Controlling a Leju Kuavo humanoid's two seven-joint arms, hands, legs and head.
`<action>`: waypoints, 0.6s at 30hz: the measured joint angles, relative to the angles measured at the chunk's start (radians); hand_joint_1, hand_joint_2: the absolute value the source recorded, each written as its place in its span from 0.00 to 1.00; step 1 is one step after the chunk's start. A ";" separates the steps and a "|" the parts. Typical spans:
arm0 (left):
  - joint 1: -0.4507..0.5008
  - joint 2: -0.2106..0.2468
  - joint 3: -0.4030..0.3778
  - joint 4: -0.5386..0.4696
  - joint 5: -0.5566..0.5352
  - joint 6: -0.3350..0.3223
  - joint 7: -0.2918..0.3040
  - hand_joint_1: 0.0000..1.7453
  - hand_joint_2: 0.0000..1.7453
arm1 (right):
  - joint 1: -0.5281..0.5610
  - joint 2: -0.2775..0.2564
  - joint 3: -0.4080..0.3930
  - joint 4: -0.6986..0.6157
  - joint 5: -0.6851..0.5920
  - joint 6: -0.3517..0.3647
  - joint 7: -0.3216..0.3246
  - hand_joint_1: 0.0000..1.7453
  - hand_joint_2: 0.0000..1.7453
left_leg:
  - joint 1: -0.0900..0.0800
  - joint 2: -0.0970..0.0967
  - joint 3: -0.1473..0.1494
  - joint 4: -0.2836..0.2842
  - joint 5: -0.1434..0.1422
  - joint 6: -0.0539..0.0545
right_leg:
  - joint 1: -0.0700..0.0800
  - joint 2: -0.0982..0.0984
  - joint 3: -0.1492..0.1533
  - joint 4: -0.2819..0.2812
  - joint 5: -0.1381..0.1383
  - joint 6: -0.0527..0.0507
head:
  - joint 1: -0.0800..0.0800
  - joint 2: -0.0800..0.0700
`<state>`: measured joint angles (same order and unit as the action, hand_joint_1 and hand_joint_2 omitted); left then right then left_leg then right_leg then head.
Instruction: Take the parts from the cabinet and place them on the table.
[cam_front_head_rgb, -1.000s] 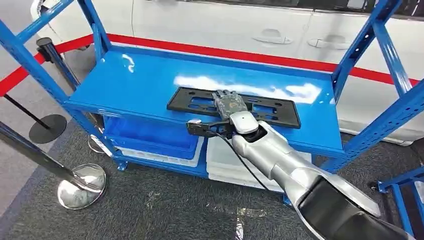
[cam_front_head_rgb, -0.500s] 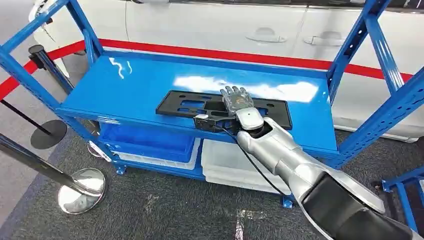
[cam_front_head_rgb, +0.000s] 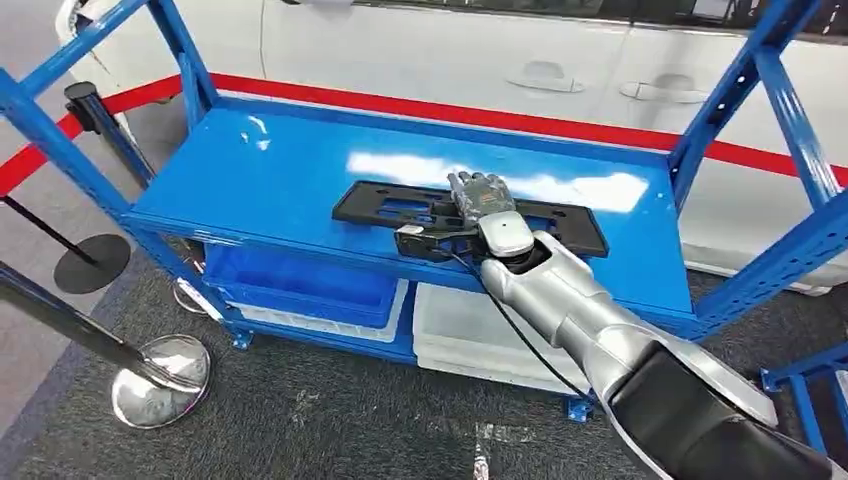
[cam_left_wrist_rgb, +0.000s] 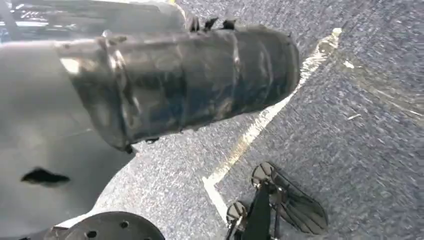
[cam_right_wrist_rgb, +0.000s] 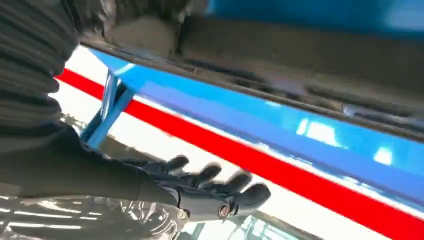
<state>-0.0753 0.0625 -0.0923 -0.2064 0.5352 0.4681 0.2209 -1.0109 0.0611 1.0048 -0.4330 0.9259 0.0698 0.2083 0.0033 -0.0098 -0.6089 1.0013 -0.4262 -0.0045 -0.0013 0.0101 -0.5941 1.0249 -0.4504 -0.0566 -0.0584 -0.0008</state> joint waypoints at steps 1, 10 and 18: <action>0.000 0.000 0.000 0.000 0.000 0.000 0.000 0.00 0.00 | 0.001 -0.001 0.000 0.001 0.000 0.005 0.000 1.00 1.00 | 0.000 0.000 0.000 0.001 -0.002 0.002 | 0.000 -0.001 0.002 -0.004 0.001 0.005 | 0.007 0.000; 0.000 0.007 0.000 0.000 0.017 0.000 -0.013 0.00 0.00 | 0.001 -0.001 0.000 0.009 -0.049 0.073 -0.084 1.00 1.00 | -0.001 0.000 -0.001 0.003 -0.004 0.006 | -0.002 -0.001 0.004 -0.010 0.001 0.034 | 0.007 0.000; 0.000 0.013 0.000 0.000 0.021 -0.005 -0.026 0.00 0.00 | -0.004 0.000 0.000 0.010 -0.053 0.072 -0.106 1.00 1.00 | 0.004 0.000 0.001 0.000 -0.003 0.005 | 0.001 -0.001 0.004 -0.010 0.001 0.034 | 0.007 0.000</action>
<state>-0.0753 0.0755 -0.0923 -0.2064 0.5562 0.4627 0.1953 -1.0149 0.0610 1.0048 -0.4234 0.8732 0.1419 0.1019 0.0068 -0.0099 -0.6079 1.0017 -0.4296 0.0004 -0.0001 0.0090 -0.5904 1.0154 -0.4498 -0.0225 -0.0511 -0.0008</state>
